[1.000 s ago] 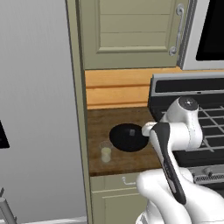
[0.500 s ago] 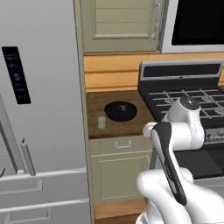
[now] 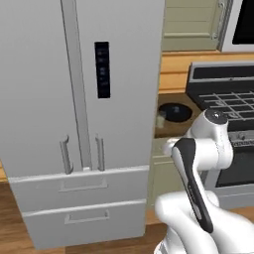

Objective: Grab a lemon wedge from the fridge and one ice cube from the ice bowl, and put them in the glass of lemonade.

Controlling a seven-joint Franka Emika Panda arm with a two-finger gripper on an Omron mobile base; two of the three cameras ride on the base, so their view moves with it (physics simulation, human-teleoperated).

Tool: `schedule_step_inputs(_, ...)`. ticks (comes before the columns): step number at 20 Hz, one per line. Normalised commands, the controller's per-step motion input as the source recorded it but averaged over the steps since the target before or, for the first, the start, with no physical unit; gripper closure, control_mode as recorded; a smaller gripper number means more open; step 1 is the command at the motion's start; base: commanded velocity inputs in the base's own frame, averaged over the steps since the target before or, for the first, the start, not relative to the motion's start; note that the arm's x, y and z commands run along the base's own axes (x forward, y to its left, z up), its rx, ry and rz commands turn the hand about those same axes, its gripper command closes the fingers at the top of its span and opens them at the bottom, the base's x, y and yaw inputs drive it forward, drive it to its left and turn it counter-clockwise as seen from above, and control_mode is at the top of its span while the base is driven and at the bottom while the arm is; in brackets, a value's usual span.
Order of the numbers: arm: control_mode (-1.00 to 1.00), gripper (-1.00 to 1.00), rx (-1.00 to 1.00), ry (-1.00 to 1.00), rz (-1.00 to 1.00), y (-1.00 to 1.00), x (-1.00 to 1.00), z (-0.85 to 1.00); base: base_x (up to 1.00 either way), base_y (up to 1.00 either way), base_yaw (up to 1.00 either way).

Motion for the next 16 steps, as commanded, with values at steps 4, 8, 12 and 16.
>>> schedule_step_inputs(4,1.0,-1.0,0.0,0.0,0.0,0.0,0.0,0.0,0.11,1.0,-0.17)
schedule_step_inputs(8,1.0,-1.0,0.0,0.0,0.0,0.0,0.0,0.0,0.19,0.92,-0.19)
schedule_step_inputs(12,1.0,-1.0,0.0,0.0,0.0,0.0,0.0,0.0,0.22,0.67,-0.06)
schedule_step_inputs(16,1.0,-1.0,0.0,0.0,0.0,0.0,0.0,0.0,0.89,0.75,-0.02)
